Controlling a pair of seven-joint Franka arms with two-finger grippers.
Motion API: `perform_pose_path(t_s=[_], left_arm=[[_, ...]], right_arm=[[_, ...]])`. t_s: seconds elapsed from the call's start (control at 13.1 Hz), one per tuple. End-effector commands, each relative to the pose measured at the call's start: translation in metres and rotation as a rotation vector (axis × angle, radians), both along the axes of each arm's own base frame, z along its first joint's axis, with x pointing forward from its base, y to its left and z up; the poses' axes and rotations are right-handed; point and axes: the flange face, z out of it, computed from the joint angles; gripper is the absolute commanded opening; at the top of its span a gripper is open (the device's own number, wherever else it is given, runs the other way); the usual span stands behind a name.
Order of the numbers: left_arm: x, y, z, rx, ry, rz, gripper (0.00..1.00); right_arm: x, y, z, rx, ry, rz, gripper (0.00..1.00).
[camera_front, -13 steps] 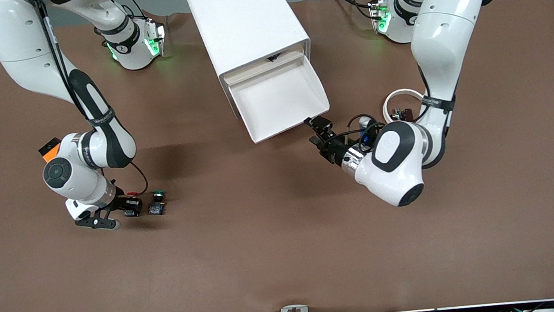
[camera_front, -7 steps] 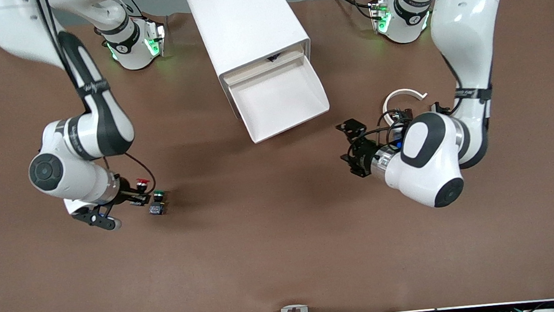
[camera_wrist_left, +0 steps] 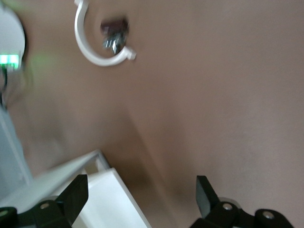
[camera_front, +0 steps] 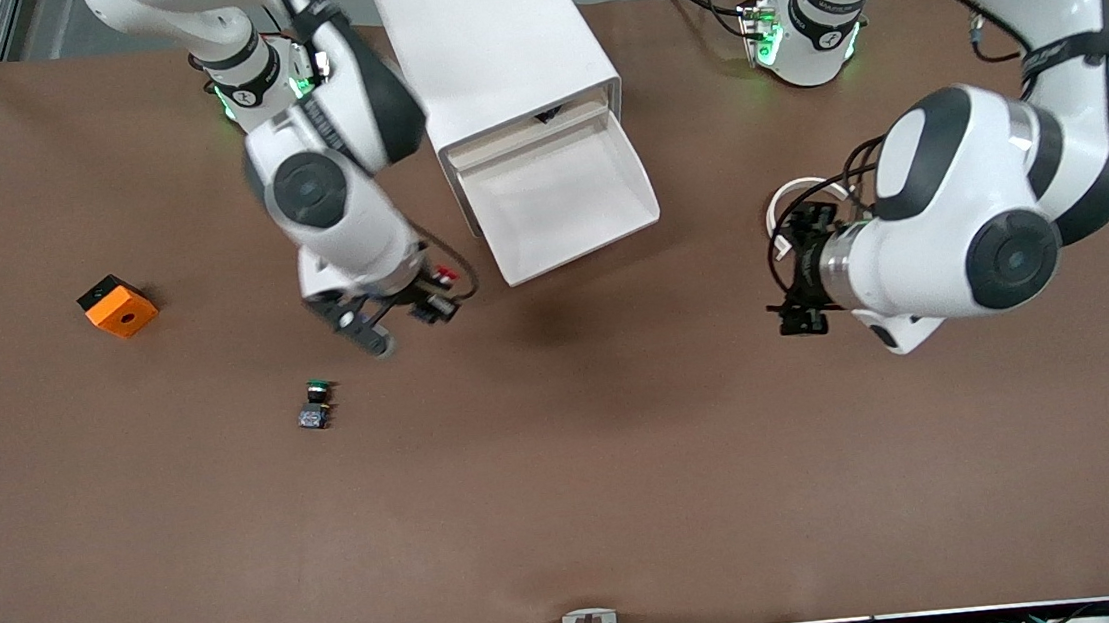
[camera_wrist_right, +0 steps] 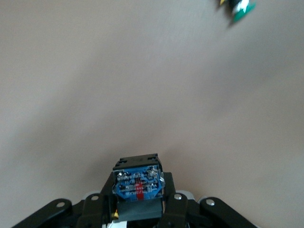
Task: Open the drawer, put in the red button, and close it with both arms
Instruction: 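Carry the red button into the drawer while the left gripper withdraws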
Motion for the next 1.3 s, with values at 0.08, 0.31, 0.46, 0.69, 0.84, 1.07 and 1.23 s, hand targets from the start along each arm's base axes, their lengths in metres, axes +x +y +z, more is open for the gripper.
perform_pose_path(t_s=[0.08, 0.31, 0.46, 0.69, 0.84, 1.07, 1.23], left_arm=[[-0.017, 0.001, 0.014, 0.022, -0.048, -0.234, 1.0], [-0.027, 0.021, 0.017, -0.067, -0.047, -0.467, 1.0], [-0.033, 0.033, 0.009, -0.108, -0.035, -0.562, 1.0], [-0.047, 0.036, -0.015, -0.146, -0.018, -0.658, 1.0], [-0.062, 0.029, -0.035, -0.145, -0.027, -0.727, 1.0], [-0.086, 0.015, -0.053, -0.146, -0.06, -0.833, 1.0], [-0.096, -0.006, -0.076, -0.156, -0.08, -0.88, 1.0]], right_arm=[[-0.051, 0.07, 0.015, -0.005, -0.009, -0.097, 0.0], [-0.097, 0.12, 0.008, -0.04, -0.028, -0.135, 0.0], [-0.114, 0.141, -0.003, -0.056, -0.028, -0.157, 0.0], [-0.132, 0.168, -0.023, -0.096, -0.056, -0.171, 0.0], [-0.131, 0.186, -0.038, -0.104, -0.064, -0.192, 0.0], [-0.127, 0.2, -0.05, -0.103, -0.068, -0.207, 0.0], [-0.131, 0.208, -0.055, -0.103, -0.069, -0.212, 0.0]])
